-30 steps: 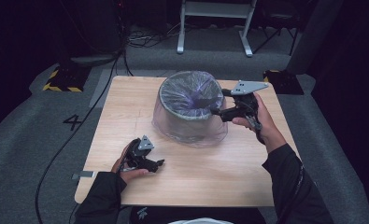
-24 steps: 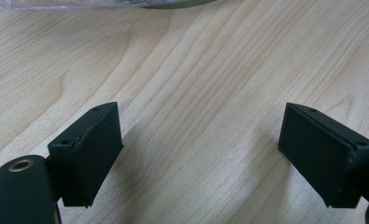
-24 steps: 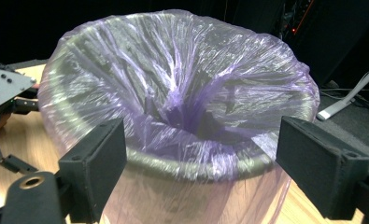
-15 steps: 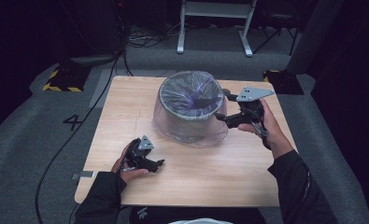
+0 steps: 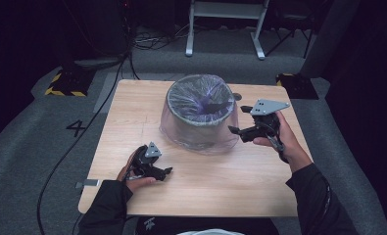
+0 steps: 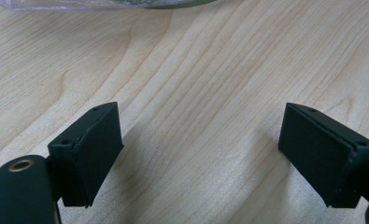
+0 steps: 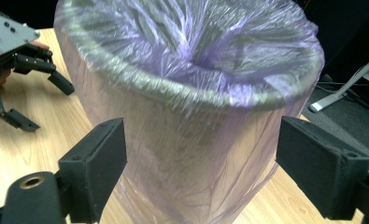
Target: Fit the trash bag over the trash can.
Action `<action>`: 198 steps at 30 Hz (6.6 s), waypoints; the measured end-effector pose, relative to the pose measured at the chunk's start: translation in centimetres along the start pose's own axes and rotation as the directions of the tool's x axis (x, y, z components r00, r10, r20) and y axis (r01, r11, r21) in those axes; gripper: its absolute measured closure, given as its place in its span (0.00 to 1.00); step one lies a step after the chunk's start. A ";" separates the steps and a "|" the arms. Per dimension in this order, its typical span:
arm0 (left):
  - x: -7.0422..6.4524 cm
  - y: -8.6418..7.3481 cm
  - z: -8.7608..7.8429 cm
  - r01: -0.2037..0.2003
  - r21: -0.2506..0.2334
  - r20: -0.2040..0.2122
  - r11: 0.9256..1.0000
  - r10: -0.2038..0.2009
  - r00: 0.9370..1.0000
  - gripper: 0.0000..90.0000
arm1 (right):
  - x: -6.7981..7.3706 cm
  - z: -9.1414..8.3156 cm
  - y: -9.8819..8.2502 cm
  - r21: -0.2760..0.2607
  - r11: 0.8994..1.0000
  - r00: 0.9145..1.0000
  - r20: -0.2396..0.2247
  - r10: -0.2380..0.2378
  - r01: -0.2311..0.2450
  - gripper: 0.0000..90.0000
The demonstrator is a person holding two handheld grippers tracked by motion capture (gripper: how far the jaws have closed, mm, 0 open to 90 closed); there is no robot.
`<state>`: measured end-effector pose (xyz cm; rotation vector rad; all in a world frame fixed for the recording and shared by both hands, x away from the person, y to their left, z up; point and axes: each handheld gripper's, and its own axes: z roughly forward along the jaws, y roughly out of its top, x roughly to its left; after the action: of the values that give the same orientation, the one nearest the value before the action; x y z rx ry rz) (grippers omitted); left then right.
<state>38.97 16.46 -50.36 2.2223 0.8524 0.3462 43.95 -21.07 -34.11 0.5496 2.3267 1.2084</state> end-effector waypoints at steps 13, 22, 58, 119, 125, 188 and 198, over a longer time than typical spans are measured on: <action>0.0 0.0 0.0 0.000 0.000 0.000 1.000 0.000 1.000 0.14 | 0.8 0.0 -1.4 0.034 0.999 1.000 -0.008 -0.023 0.023 0.18; 0.0 0.0 0.0 0.000 0.000 0.000 1.000 0.000 1.000 0.14 | 1.4 0.3 -3.0 0.073 0.997 0.999 -0.014 -0.037 0.038 0.18; 0.0 0.0 0.0 0.001 -0.001 -0.001 1.000 -0.001 1.000 0.14 | 1.8 0.1 -7.5 0.189 0.981 1.000 -0.010 -0.029 0.031 0.18; 0.0 0.0 0.0 0.002 0.000 -0.002 1.000 -0.002 1.000 0.14 | 3.2 -1.3 -15.4 0.348 0.938 1.000 -0.021 -0.002 0.009 0.18; 0.0 0.0 0.0 0.002 -0.001 -0.001 1.000 -0.002 1.000 0.14 | 3.1 -1.7 -16.3 0.348 0.937 1.000 -0.012 0.020 -0.015 0.18; -0.1 0.1 0.1 0.005 0.000 -0.004 1.000 -0.005 1.000 0.14 | -0.4 -9.6 -25.5 0.187 0.897 0.908 0.214 0.361 -0.401 0.14; -0.1 0.1 0.1 0.006 0.000 -0.003 1.000 -0.006 1.000 0.14 | -0.5 -9.6 -25.5 0.190 0.892 0.902 0.230 0.365 -0.410 0.12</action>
<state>39.01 16.35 -50.37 2.2190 0.8603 0.3471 35.49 -41.18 -50.37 1.2111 2.2715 0.9908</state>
